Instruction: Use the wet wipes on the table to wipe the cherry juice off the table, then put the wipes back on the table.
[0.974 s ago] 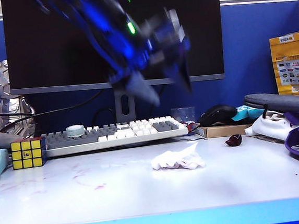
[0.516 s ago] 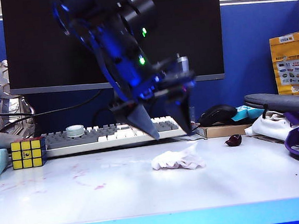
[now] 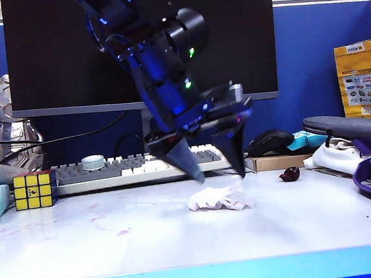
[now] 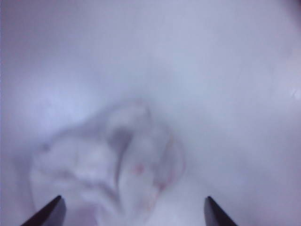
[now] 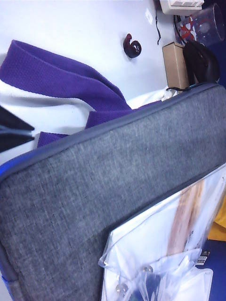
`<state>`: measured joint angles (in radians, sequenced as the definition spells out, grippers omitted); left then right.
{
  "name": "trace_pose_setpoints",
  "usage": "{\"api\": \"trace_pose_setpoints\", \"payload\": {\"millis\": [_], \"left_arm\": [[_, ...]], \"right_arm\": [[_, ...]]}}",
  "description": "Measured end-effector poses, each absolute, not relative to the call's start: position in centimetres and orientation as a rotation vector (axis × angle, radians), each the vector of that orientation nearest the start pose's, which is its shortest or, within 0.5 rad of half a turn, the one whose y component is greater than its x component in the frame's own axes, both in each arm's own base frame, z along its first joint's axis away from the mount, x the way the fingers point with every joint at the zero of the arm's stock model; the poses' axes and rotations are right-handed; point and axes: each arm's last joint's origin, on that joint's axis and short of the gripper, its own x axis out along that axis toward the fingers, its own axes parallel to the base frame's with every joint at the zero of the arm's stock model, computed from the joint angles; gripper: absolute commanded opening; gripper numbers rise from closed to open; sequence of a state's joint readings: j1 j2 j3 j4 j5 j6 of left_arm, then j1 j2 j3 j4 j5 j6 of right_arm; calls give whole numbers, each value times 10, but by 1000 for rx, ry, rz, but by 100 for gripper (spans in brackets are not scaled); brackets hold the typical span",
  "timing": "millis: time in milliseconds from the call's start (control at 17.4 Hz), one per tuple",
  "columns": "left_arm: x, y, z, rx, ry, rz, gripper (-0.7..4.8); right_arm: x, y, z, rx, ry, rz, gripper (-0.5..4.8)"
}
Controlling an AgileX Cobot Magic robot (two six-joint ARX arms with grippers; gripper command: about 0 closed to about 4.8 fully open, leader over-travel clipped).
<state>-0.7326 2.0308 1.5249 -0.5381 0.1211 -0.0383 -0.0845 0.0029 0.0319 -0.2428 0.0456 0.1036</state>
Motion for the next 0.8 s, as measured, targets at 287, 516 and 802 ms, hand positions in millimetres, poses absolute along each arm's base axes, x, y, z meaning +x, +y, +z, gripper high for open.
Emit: {"api": "trace_pose_setpoints", "payload": {"millis": [287, 516, 802], "left_arm": [[319, -291, 166, 311, 1112, -743, 389], [322, -294, 166, 302, 1094, -750, 389], [335, -306, 202, 272, 1007, -766, 389]], "right_arm": [[93, -9, 151, 107, 207, -141, 0], [93, -9, 151, 107, 207, -141, -1], [93, -9, 151, 107, 207, -141, 0]]}}
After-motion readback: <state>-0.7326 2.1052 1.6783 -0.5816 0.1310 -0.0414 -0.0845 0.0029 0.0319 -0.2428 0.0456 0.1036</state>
